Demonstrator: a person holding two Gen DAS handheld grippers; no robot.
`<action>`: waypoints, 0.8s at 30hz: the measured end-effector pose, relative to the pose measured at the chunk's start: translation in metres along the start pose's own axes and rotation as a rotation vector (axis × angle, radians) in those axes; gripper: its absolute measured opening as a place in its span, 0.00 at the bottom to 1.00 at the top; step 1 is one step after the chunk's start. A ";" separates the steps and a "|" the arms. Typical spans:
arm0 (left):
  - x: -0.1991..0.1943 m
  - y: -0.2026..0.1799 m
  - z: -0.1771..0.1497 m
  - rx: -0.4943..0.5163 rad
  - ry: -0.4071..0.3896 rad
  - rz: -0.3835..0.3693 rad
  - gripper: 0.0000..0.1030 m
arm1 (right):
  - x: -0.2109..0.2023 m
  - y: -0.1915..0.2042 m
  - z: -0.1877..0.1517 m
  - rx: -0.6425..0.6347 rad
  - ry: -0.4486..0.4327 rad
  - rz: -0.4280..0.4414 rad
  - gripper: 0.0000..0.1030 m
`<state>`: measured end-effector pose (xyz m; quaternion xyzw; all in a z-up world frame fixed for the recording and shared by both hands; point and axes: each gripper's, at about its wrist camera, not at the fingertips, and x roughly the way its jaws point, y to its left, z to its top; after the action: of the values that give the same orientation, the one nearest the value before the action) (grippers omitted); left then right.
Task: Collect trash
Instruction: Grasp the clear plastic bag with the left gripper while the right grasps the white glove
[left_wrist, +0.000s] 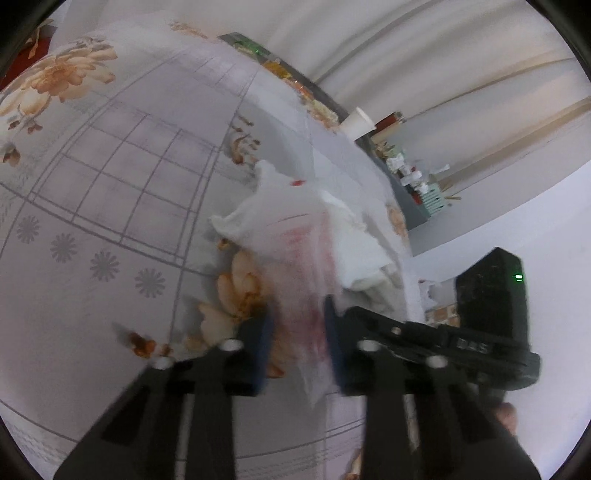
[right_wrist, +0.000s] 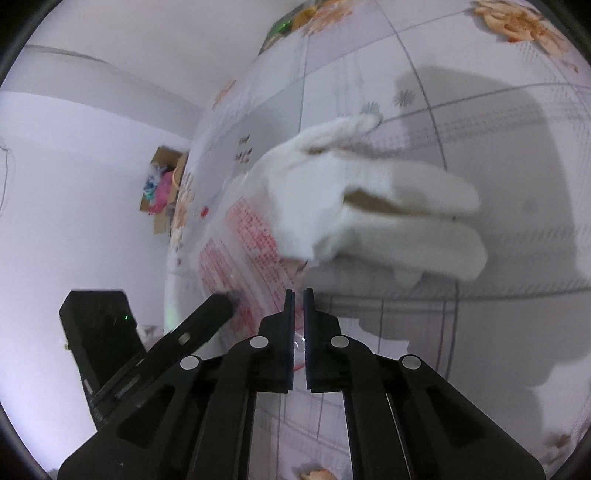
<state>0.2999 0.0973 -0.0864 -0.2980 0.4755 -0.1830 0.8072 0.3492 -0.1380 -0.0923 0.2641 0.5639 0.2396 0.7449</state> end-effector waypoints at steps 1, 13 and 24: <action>0.000 0.002 0.000 -0.005 -0.001 -0.001 0.14 | -0.003 0.005 -0.002 -0.029 -0.002 -0.018 0.08; -0.034 0.020 -0.013 0.005 -0.045 0.068 0.10 | -0.025 0.071 0.032 -0.425 -0.226 -0.337 0.81; -0.065 0.049 -0.024 -0.020 -0.054 0.094 0.10 | 0.027 0.051 0.030 -0.517 -0.118 -0.535 0.78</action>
<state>0.2486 0.1645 -0.0845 -0.2882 0.4688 -0.1321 0.8244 0.3818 -0.0860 -0.0705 -0.0762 0.4898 0.1553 0.8545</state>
